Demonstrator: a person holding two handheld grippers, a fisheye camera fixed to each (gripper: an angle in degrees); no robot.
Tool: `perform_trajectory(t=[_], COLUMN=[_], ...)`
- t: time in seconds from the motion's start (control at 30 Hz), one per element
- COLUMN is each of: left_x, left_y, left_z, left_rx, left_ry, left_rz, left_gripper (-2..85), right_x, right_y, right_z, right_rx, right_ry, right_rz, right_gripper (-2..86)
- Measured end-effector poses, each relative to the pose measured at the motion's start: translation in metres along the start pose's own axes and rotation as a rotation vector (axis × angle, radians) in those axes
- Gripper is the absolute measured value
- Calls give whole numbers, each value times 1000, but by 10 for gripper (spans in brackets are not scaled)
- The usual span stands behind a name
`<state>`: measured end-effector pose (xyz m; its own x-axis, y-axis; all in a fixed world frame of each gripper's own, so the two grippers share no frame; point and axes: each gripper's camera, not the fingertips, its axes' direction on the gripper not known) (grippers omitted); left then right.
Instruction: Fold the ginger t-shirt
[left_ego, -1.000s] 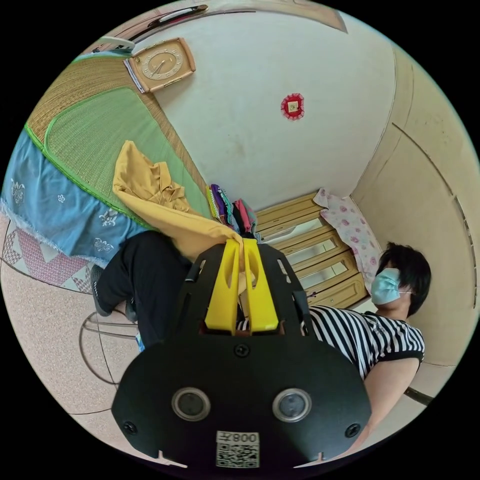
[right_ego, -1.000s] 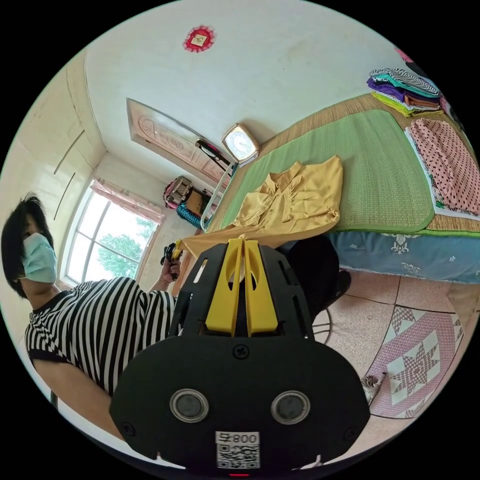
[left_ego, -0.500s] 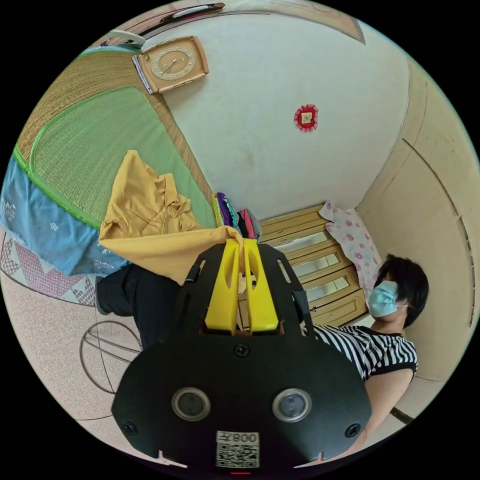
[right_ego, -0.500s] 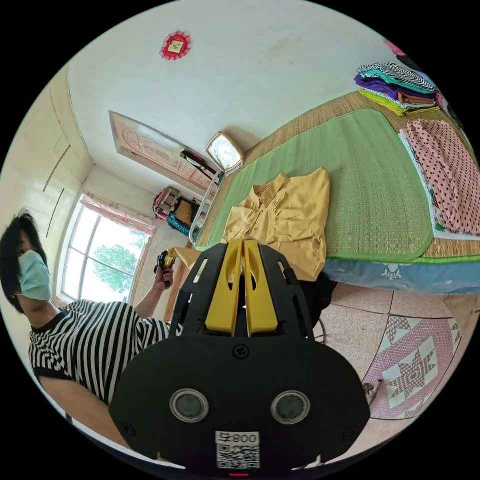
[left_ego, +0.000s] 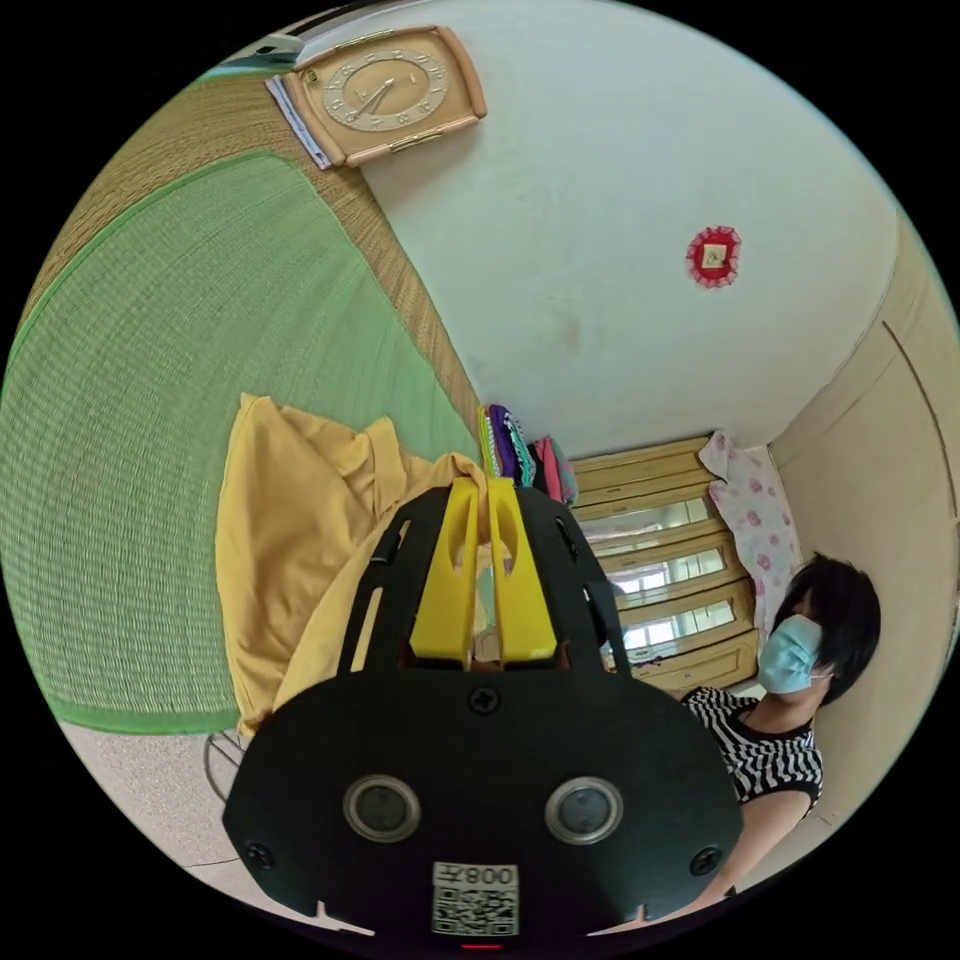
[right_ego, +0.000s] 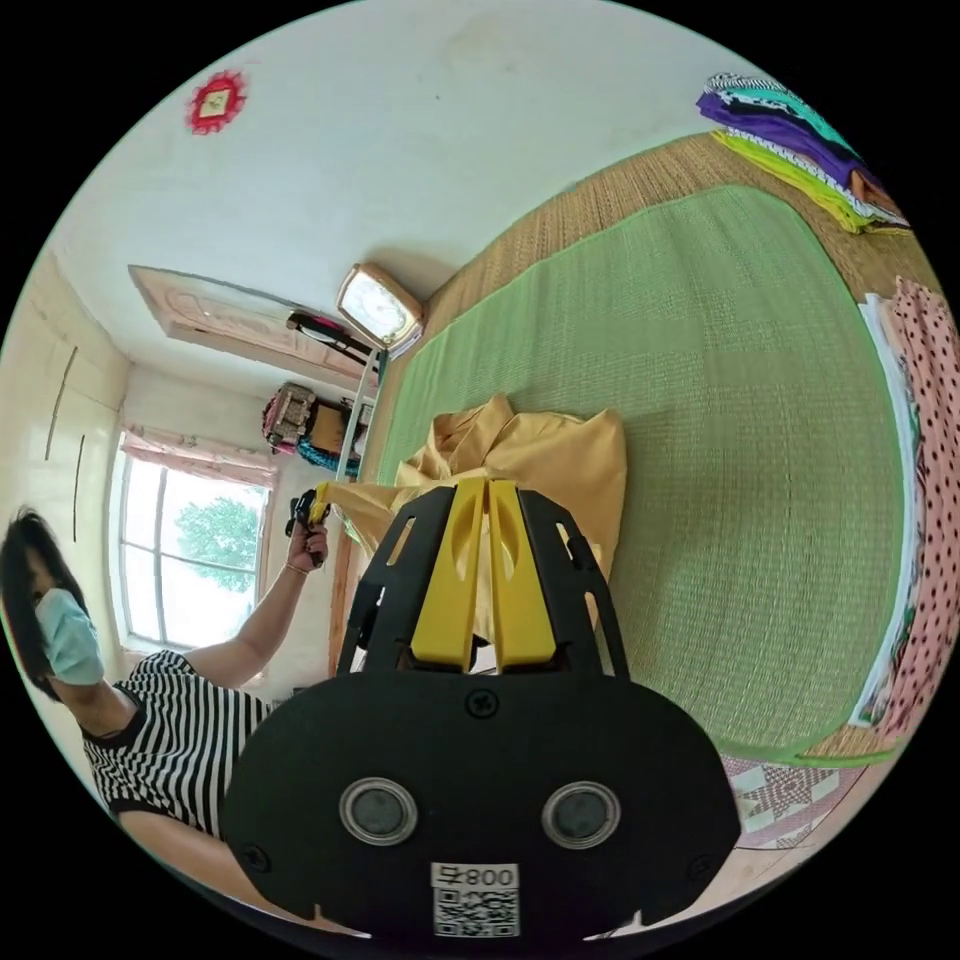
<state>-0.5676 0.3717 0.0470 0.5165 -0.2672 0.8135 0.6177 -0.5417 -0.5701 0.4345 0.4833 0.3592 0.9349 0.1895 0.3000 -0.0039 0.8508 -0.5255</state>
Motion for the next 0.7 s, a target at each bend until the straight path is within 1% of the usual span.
perform_trajectory(t=[0.17,0.37,0.5,0.6,0.7], left_x=[-19,-28,-20,-1,20], left_y=[-50,-77,-85,-86,-81], left_z=[28,40,44,59,87], left_rx=[-8,71,97,48,-43], left_ry=[-104,-128,-87,-99,-100], left_rz=[-93,-178,-185,-163,-130], left_gripper=[32,69,76,77,79], right_x=[46,85,101,109,112], right_y=[-68,-111,-121,-123,-119], right_z=[41,65,69,69,64], right_rx=[-94,-109,-93,-68,-12], right_ry=[43,42,9,33,77], right_rz=[59,102,112,125,137], right_gripper=[2,4,6,8,8])
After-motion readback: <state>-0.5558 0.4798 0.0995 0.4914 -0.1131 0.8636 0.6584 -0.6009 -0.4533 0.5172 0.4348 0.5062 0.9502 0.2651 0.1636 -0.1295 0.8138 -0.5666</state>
